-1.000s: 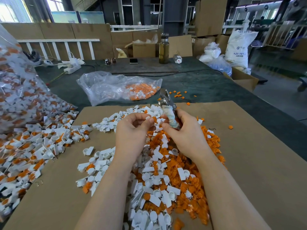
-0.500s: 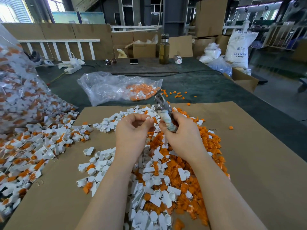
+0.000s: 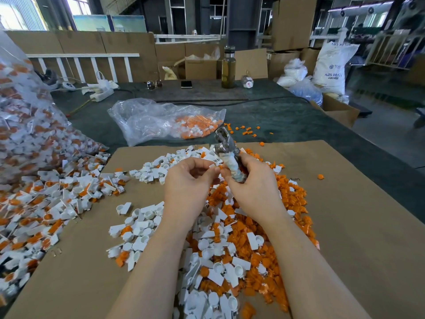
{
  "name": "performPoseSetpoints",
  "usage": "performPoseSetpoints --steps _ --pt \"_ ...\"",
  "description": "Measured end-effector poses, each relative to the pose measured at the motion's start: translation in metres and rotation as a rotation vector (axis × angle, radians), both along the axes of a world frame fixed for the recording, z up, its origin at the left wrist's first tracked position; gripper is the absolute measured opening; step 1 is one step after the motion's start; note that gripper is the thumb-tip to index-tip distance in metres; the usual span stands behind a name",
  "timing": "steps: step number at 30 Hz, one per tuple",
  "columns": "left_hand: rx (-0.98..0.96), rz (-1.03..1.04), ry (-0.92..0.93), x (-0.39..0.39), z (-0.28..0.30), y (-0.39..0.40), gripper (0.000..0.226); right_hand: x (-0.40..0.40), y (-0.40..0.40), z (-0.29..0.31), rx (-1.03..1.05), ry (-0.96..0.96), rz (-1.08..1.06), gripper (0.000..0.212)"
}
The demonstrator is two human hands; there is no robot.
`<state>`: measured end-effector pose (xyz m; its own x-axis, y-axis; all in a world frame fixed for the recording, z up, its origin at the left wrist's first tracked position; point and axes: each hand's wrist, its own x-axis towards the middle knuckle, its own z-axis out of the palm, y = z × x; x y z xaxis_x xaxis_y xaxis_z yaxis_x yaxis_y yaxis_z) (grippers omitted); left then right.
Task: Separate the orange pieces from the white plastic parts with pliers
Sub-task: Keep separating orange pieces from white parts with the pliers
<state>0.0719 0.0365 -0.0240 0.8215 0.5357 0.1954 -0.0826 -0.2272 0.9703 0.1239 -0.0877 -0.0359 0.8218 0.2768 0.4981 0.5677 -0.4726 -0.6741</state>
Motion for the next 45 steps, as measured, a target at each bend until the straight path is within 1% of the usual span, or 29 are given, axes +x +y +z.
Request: performPoseSetpoints --steps 5,8,12,16,20,23,27,30,33,38,40,43,45 --pt "0.003 0.009 0.001 0.001 0.0 -0.001 0.012 0.0 0.0 0.001 0.002 0.039 0.019 0.016" --pt "-0.021 0.026 -0.031 0.001 0.0 0.002 0.013 0.0 -0.005 0.003 -0.008 0.097 0.047 0.019" --pt "-0.101 0.024 -0.1 0.001 0.0 0.007 0.011 0.001 -0.014 0.006 -0.07 0.158 0.097 0.018" --pt "-0.129 0.003 -0.153 0.001 0.0 0.009 0.012 0.0 -0.016 0.008 -0.176 0.196 0.165 0.02" --pt "-0.169 -0.024 -0.202 -0.001 0.0 0.011 0.009 0.0 -0.014 0.005 -0.229 0.196 0.217 0.014" --pt "-0.163 -0.044 -0.217 -0.002 0.0 0.012 0.007 0.002 -0.013 0.003 -0.252 0.199 0.222 0.01" --pt "-0.166 -0.057 -0.225 -0.001 0.0 0.012 0.006 0.001 -0.012 0.001 -0.239 0.204 0.235 0.016" --pt "-0.175 -0.06 -0.23 -0.001 0.0 0.012 0.006 0.0 -0.011 0.001 -0.226 0.185 0.236 0.005" --pt "-0.191 -0.06 -0.242 -0.001 -0.001 0.012 0.007 0.0 -0.009 -0.001 -0.229 0.157 0.219 0.002" --pt "-0.185 -0.056 -0.266 0.001 -0.001 0.01 0.01 0.001 -0.008 -0.003 -0.251 0.129 0.196 0.005" --pt "-0.176 -0.054 -0.274 0.0 -0.002 0.009 0.012 0.001 -0.007 -0.003 -0.261 0.118 0.183 0.009" --pt "-0.194 -0.063 -0.273 0.0 -0.003 0.011 0.011 0.002 -0.006 -0.004 -0.279 0.107 0.168 0.011" --pt "-0.222 -0.075 -0.246 0.001 -0.002 0.013 0.009 0.002 -0.005 -0.005 -0.301 0.068 0.148 0.013"
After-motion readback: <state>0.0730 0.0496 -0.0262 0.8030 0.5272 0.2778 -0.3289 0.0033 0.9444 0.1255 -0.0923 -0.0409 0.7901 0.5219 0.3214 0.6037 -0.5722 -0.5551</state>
